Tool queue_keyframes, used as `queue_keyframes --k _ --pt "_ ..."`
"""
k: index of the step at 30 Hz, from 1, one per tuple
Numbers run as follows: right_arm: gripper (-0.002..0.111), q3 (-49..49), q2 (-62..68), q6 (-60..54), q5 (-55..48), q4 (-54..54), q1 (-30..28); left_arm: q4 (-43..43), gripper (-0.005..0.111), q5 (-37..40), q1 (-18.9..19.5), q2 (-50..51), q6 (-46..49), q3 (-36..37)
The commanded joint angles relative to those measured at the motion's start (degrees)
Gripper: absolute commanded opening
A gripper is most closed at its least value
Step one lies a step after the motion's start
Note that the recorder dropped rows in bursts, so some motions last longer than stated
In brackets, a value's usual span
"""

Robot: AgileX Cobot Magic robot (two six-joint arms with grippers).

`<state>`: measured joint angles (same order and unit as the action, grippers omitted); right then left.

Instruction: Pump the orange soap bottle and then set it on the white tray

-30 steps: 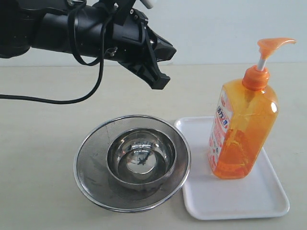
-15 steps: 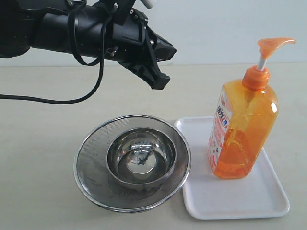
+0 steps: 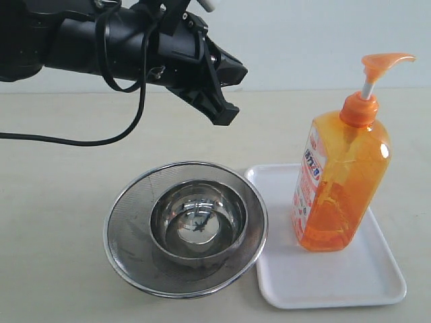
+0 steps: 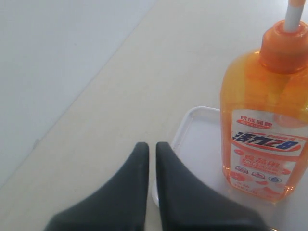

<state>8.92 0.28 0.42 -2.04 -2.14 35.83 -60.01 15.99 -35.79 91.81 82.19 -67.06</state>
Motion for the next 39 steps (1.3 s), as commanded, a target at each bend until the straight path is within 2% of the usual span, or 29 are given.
queue_keyframes --k 1,13,22,28,34,39 --pt "0.0 -0.3 -0.3 5.9 -3.2 0.6 -0.4 -0.1 0.005 -0.1 0.2 -0.5 -0.5 -0.2" --pt "0.0 -0.3 -0.3 6.1 -16.9 0.6 -0.4 -0.1 0.005 -0.2 0.2 -0.5 -0.5 -0.2" --pt "0.0 -0.3 -0.3 5.6 -19.2 0.1 -1.0 -0.1 0.005 -0.2 0.2 -0.5 -0.5 -0.2" --pt "0.0 -0.3 -0.3 2.7 -19.2 0.1 -11.3 -0.1 0.005 -0.2 0.2 -0.5 -0.5 -0.2" --pt "0.0 -0.3 -0.3 2.4 -19.4 0.1 -27.5 -0.1 0.005 -0.3 0.2 -0.5 -0.5 -0.2" --pt "0.0 -0.3 -0.3 1.8 -20.4 0.1 -32.6 -0.1 0.005 -0.4 0.2 -0.5 -0.5 -0.2"
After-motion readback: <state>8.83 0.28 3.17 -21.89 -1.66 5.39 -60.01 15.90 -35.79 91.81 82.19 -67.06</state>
